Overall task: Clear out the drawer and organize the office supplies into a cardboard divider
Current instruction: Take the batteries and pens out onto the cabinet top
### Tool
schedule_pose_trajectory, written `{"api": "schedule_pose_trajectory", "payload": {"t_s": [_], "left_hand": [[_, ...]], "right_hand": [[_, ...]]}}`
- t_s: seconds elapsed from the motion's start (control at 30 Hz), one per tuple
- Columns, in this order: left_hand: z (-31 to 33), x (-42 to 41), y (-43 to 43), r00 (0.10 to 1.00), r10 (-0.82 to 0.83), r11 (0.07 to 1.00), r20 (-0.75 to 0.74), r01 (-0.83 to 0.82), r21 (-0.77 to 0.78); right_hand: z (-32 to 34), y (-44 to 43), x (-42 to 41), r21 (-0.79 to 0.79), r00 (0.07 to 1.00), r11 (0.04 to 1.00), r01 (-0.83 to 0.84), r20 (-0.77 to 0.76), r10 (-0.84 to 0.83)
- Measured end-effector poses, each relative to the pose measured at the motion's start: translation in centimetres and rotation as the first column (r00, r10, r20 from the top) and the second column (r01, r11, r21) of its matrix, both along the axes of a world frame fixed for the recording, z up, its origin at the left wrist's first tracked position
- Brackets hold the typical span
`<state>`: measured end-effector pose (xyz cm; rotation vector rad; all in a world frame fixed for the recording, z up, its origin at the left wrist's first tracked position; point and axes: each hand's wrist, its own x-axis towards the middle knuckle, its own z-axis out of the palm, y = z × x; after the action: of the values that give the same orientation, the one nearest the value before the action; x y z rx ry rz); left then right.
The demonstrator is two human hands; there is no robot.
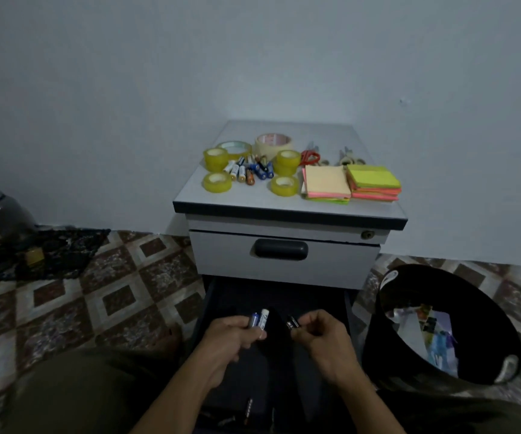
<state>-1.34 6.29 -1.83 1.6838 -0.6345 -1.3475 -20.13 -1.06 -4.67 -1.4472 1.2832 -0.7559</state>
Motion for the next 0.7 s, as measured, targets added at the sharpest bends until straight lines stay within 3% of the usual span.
{"api": "schedule_pose_trajectory", "payload": {"t_s": [0.13, 0.23, 0.53, 0.7], "left_hand": [[4.6, 0.4, 0.5, 0.998, -0.031, 0.996, -0.049, 0.027, -0.086], [8.4, 1.3, 0.3, 0.997, -0.071, 0.986, 0.003, 0.071, -0.154], [19.8, 4.8, -5.5, 0.970, 0.169, 0.939, 0.177, -0.103, -0.329], [23.2, 7.2, -12.1, 0.922, 0.232, 0.939, 0.310, -0.130, -0.317]], "right_hand": [[4.7, 0.0, -0.2, -0.086, 0.999, 0.996, -0.021, 0.032, 0.024], [9.5, -0.1, -0.3, -0.143, 0.995, 0.989, -0.049, 0.078, 0.060], [21.5, -6.1, 2.4, -0.283, 0.992, 0.958, -0.052, 0.098, 0.083], [24.8, -11.3, 5.4, -0.282, 0.993, 0.959, -0.025, 0.106, 0.057]]}}
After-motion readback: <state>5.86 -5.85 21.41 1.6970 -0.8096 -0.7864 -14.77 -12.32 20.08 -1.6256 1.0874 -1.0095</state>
